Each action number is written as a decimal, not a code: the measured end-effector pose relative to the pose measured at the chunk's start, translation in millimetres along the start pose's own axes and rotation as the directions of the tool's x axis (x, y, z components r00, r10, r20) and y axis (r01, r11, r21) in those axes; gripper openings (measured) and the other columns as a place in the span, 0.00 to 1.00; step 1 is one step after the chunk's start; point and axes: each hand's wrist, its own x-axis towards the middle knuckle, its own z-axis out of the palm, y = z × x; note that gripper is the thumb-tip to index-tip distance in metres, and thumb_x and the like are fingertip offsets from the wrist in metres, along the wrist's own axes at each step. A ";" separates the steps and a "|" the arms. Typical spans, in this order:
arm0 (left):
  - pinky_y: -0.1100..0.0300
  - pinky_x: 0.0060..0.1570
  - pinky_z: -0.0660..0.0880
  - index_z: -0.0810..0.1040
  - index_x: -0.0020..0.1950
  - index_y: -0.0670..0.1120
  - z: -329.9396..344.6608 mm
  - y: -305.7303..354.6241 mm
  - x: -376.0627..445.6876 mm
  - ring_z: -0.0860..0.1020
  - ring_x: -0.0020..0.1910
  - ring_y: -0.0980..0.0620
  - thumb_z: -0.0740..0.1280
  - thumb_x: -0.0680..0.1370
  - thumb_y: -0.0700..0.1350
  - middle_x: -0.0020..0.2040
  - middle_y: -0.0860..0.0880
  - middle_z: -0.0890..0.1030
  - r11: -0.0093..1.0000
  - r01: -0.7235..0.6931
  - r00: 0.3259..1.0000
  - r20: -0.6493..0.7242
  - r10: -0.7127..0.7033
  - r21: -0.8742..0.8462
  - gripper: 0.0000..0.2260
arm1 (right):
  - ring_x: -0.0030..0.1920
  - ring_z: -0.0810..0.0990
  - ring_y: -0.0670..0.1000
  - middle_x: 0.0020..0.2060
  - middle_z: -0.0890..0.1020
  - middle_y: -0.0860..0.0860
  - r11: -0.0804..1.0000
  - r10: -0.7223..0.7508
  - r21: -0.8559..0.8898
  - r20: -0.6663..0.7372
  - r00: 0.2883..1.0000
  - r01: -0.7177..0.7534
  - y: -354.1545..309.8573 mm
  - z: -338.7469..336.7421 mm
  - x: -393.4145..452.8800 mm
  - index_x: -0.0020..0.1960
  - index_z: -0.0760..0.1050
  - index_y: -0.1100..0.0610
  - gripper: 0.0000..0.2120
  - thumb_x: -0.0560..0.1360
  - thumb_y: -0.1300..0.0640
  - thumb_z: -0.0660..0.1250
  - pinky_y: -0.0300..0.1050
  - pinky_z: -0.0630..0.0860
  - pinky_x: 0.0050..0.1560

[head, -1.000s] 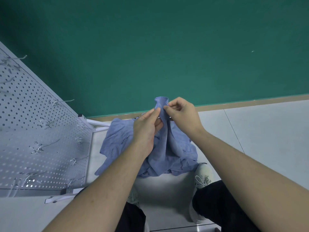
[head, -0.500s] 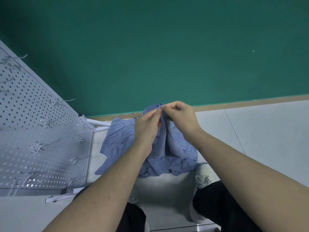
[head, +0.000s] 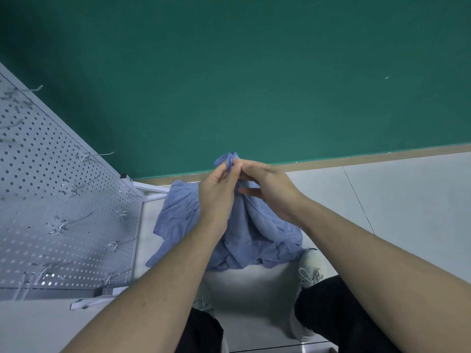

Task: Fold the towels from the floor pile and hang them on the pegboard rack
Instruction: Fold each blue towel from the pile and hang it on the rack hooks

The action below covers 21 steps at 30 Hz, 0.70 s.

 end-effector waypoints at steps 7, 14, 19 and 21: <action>0.44 0.54 0.78 0.82 0.43 0.48 -6.8 -5.6 10.7 0.78 0.44 0.52 0.63 0.79 0.54 0.42 0.48 0.82 0.988 -0.045 0.997 0.065 0.035 0.146 0.13 | 0.43 0.77 0.49 0.49 0.81 0.52 0.918 -0.168 -0.377 -0.085 0.982 0.125 -4.6 -18.1 4.1 0.57 0.80 0.56 0.10 0.80 0.66 0.64 0.33 0.75 0.45; 0.55 0.45 0.68 0.69 0.40 0.53 -8.0 -4.6 15.7 0.68 0.36 0.57 0.56 0.85 0.50 0.34 0.58 0.70 0.940 -0.119 0.990 0.109 0.089 0.318 0.14 | 0.51 0.78 0.43 0.51 0.78 0.47 0.744 -0.393 -0.546 0.109 0.913 0.385 -2.9 -39.3 10.2 0.56 0.74 0.55 0.15 0.74 0.64 0.75 0.31 0.71 0.56; 0.57 0.43 0.67 0.67 0.41 0.52 -9.6 -0.8 14.6 0.67 0.35 0.59 0.55 0.86 0.47 0.36 0.56 0.68 0.915 -0.215 0.975 0.120 0.184 0.342 0.13 | 0.48 0.78 0.49 0.47 0.75 0.42 0.711 -0.408 -0.604 0.064 0.911 0.361 -3.5 -42.5 10.5 0.52 0.66 0.45 0.22 0.70 0.54 0.79 0.45 0.75 0.55; 0.61 0.44 0.68 0.68 0.43 0.52 -11.7 2.4 14.6 0.68 0.35 0.61 0.54 0.86 0.48 0.38 0.56 0.70 0.922 -0.213 0.977 0.089 0.194 0.322 0.13 | 0.44 0.75 0.49 0.46 0.73 0.41 0.702 -0.384 -0.643 0.019 0.923 0.306 -8.1 -45.2 10.4 0.50 0.63 0.43 0.25 0.69 0.52 0.79 0.43 0.74 0.49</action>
